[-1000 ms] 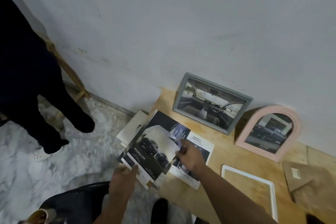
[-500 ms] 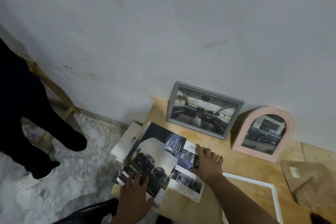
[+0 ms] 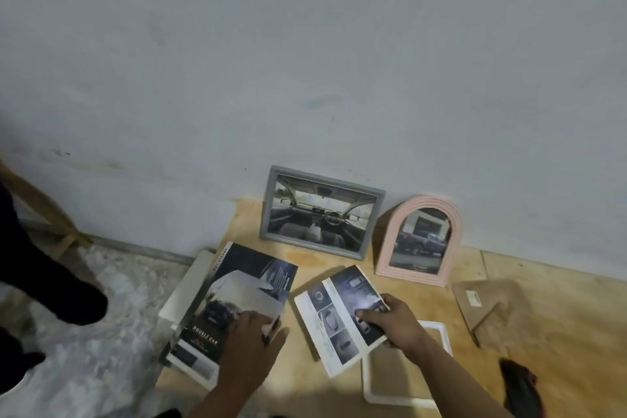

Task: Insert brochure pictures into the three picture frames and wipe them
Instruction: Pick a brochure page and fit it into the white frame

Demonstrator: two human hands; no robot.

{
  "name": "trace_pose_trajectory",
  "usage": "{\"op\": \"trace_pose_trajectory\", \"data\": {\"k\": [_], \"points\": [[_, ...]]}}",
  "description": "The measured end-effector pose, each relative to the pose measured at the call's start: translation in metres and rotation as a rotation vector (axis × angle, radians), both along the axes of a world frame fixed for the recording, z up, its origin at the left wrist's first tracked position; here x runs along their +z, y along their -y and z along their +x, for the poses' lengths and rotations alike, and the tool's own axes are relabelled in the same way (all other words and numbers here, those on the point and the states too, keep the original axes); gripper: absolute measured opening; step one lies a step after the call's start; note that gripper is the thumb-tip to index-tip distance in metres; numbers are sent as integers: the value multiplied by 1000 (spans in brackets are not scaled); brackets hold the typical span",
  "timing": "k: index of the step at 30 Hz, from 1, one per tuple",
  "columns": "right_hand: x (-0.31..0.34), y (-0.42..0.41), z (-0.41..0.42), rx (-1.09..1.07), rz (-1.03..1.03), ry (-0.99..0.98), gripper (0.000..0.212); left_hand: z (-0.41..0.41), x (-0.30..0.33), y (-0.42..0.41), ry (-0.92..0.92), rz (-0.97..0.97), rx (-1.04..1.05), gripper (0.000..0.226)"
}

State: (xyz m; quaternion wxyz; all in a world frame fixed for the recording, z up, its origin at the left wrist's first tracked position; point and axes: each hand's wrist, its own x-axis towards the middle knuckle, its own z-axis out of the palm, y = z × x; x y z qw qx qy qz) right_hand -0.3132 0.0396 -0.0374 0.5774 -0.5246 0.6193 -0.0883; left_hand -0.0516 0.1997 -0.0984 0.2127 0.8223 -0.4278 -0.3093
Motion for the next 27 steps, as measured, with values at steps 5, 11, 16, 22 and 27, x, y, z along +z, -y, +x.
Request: {"op": "trace_pose_trajectory", "data": {"k": [5,11,16,22,27], "points": [[22,-32,-51,-202,53,84,40,-84,45,50,-1046,294,231,49],[5,-56,-116,-458,129,208,34,-142,24,69,-812,217,173,15],[-24,-57,-165,-446,47,-47,4,-167,12,75,-606,191,155,14],[-64,-47,-198,-245,-83,-194,18,-199,-2,78,-458,152,101,28],[-77,-30,-209,-56,-176,-267,23,-221,1,82,-344,108,107,26]]}}
